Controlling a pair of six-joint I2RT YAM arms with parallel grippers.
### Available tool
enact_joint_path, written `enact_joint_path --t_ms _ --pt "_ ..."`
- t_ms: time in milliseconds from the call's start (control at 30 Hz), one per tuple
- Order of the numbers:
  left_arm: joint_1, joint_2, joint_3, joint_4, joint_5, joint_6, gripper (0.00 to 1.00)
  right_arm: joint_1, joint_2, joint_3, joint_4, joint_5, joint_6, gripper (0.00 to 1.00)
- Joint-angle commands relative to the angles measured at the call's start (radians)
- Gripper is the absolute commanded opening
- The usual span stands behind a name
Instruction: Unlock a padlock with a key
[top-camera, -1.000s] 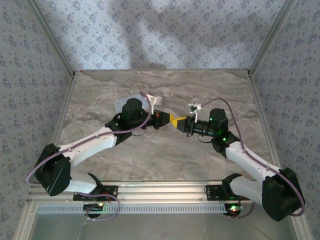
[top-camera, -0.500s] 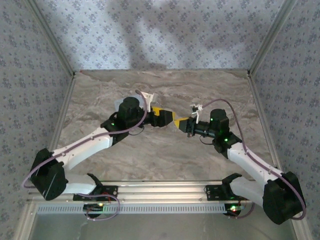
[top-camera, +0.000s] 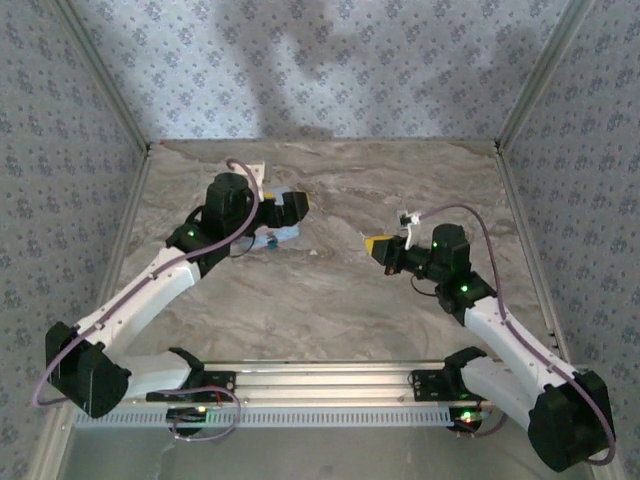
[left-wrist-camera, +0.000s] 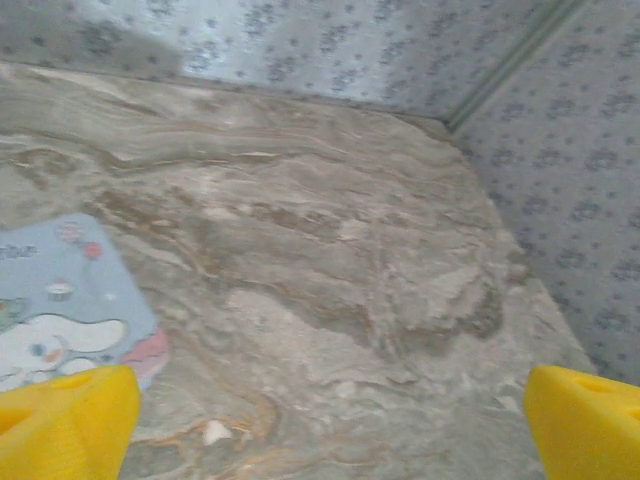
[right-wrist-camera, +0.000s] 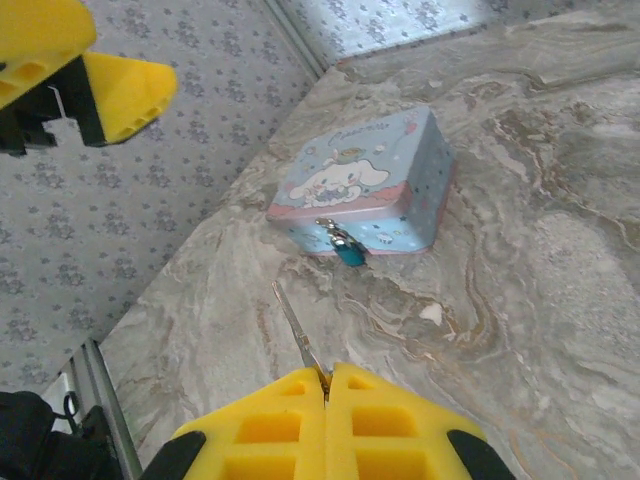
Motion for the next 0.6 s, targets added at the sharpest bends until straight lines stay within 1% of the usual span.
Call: enact_joint_path --t_ms 0,133,300,467,567 --pt "0.028 0.057 0.08 -0.157 -0.096 0.055 0.98 -0.005 -0.029 -0.024 -0.028 0.041 0.008 0.0" --pt "0.076 0.15 0.156 -0.249 -0.128 0.041 0.98 -0.005 -0.048 -0.043 -0.037 0.051 0.022 0.0" --pt "0.085 0.277 0.268 -0.343 -0.171 0.073 0.96 -0.005 -0.07 -0.064 -0.055 0.07 0.028 0.0" --pt "0.089 0.417 0.367 -0.395 -0.165 0.096 0.92 -0.003 -0.068 -0.08 -0.056 0.071 0.029 0.0" --pt "0.089 0.517 0.435 -0.418 -0.125 0.121 0.88 -0.004 -0.068 -0.08 -0.067 0.076 0.022 0.0"
